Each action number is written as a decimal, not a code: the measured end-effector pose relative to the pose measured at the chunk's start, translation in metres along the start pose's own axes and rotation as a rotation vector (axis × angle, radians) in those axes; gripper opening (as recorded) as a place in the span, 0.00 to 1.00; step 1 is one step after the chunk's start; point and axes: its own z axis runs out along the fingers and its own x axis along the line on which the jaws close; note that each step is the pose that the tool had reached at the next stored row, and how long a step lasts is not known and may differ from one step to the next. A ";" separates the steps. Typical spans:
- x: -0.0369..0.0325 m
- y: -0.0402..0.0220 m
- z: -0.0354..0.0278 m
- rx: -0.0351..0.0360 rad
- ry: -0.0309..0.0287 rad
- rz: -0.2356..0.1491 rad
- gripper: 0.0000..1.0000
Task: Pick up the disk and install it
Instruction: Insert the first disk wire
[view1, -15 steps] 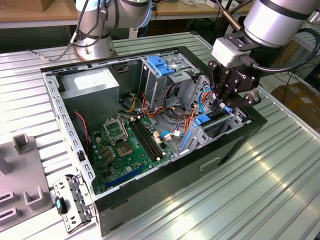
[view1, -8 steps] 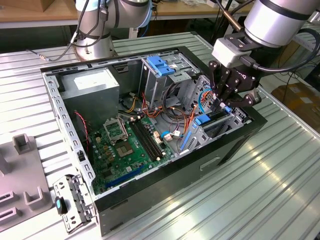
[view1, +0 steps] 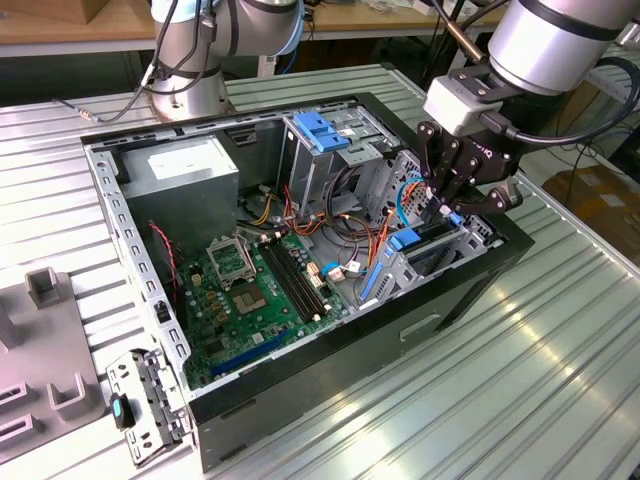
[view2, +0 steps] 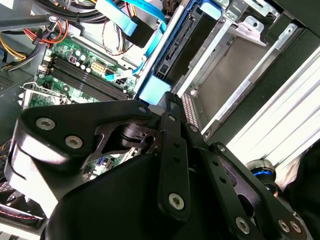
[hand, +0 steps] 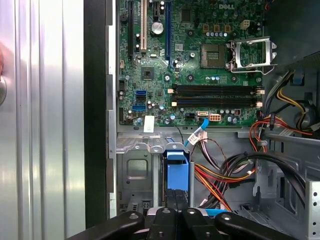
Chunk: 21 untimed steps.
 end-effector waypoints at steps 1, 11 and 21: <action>0.0000 0.0000 0.0000 0.0000 0.0000 0.000 0.11; -0.0001 -0.0400 0.0004 -0.0047 0.0002 0.000 0.11; -0.0002 -0.0408 -0.0047 -0.0050 -0.0002 -0.009 0.11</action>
